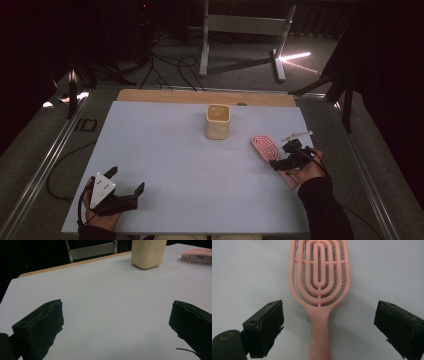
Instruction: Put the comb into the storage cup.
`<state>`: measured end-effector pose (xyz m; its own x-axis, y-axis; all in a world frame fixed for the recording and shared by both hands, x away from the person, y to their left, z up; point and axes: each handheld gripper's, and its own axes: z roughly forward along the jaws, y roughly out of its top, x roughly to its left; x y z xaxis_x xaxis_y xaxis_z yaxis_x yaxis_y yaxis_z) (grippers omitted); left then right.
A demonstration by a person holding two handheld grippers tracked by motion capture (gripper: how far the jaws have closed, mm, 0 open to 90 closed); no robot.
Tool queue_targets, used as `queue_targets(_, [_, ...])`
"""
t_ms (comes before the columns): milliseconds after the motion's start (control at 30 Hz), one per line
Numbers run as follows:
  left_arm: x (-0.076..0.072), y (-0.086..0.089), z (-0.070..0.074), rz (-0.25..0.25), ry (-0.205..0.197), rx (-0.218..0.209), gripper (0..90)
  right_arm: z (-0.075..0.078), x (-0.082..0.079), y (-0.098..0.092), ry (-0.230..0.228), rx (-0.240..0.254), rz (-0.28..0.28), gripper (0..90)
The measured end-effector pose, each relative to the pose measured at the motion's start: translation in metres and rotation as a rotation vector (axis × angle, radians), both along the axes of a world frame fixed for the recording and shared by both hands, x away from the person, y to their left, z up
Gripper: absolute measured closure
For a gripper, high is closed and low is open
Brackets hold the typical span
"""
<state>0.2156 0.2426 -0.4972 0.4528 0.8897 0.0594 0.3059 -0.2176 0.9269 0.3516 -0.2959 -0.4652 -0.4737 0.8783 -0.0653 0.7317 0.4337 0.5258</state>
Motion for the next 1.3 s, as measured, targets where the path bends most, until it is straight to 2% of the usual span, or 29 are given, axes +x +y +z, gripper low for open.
queue_targets(400, [0.000, -0.001, -0.001, -0.006, 0.004, 0.012, 0.2, -0.012, 0.007, 0.007, 0.069, -0.040, 0.035, 9.5])
queue_targets(667, [0.000, -0.002, -0.001, -0.008, 0.005, 0.020, 0.1, -0.019, 0.012, 0.008, 0.110, -0.071, 0.039, 14.1])
queue_targets(900, [0.000, -0.003, -0.001, -0.010, 0.005, 0.025, 0.2, -0.024, 0.015, 0.009, 0.155, -0.081, 0.046, 23.1])
queue_targets(933, [0.000, -0.003, -0.001, -0.010, 0.005, 0.026, 0.1, -0.026, 0.016, 0.009, 0.171, -0.072, 0.048, 26.8])
queue_targets(1067, [0.000, -0.003, -0.001, -0.010, 0.006, 0.027, 0.1, -0.027, 0.017, 0.008, 0.182, -0.080, 0.048, 34.0])
queue_targets(1167, [0.000, -0.003, -0.001, -0.011, 0.006, 0.028, 0.1, -0.029, 0.017, 0.009, 0.203, -0.085, 0.055, 44.3])
queue_targets(1300, [0.001, -0.004, -0.001, -0.012, 0.006, 0.027, 0.1, -0.029, 0.018, 0.009, 0.220, -0.074, 0.069, 52.0])
